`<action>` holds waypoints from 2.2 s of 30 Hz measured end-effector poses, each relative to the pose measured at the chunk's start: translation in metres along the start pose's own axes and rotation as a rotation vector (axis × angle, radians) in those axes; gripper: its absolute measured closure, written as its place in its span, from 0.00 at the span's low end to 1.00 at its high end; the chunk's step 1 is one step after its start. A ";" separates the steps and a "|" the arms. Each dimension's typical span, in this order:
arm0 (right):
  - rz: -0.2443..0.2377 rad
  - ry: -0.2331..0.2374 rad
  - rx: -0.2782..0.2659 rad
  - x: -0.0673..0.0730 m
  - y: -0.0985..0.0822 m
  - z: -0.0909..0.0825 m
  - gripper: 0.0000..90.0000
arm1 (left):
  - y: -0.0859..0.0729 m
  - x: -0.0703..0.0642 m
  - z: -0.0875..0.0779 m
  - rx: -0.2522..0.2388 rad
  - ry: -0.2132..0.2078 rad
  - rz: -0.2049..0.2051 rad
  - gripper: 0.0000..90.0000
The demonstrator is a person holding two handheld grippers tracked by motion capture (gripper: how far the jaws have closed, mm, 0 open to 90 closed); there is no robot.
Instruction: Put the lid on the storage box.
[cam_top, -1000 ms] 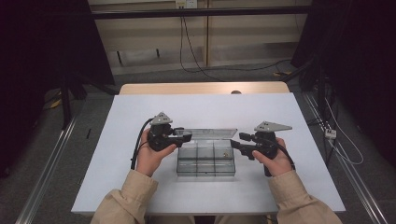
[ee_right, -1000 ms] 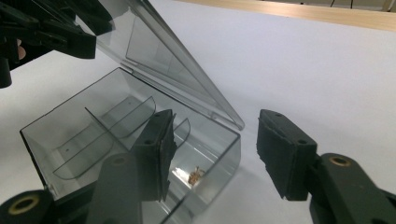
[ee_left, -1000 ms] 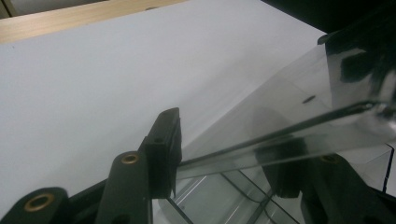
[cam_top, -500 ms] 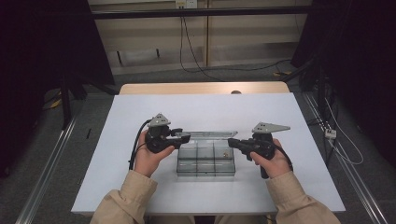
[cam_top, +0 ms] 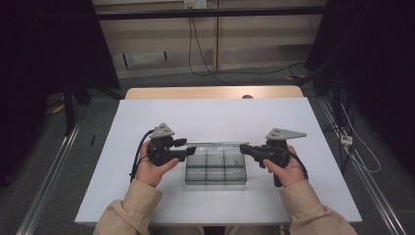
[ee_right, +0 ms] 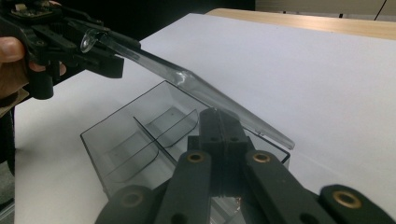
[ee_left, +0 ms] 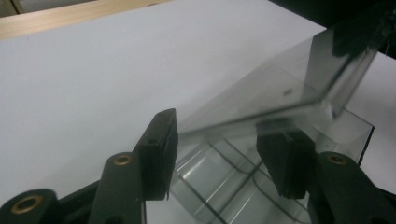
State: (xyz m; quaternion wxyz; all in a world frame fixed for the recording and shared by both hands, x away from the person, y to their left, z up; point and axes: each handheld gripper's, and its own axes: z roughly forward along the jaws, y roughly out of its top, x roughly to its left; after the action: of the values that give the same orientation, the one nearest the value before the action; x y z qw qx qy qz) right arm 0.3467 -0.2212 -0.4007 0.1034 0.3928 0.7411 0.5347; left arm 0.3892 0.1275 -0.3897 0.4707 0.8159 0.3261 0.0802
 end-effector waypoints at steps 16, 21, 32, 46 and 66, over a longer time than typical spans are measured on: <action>-0.025 -0.011 -0.005 0.003 -0.003 -0.004 1.00 | -0.011 0.000 -0.023 0.012 -0.061 -0.055 0.76; -0.034 -0.008 0.001 0.006 -0.006 -0.006 1.00 | -0.011 -0.003 -0.023 0.002 -0.088 -0.055 0.89; -0.057 -0.004 0.023 0.013 -0.014 -0.009 1.00 | -0.014 -0.008 -0.022 0.026 -0.129 -0.049 1.00; -0.051 0.007 0.031 0.015 -0.024 -0.014 1.00 | -0.021 -0.012 -0.024 0.054 -0.118 -0.028 1.00; -0.042 0.012 0.050 0.016 -0.036 -0.015 1.00 | -0.034 -0.013 -0.029 0.067 -0.118 -0.029 1.00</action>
State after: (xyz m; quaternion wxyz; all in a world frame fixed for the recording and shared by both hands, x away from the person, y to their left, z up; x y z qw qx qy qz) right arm 0.3102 -0.2253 -0.4221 0.1003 0.3762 0.7629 0.5162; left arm 0.3504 0.1519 -0.3995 0.4628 0.8297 0.3119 0.0143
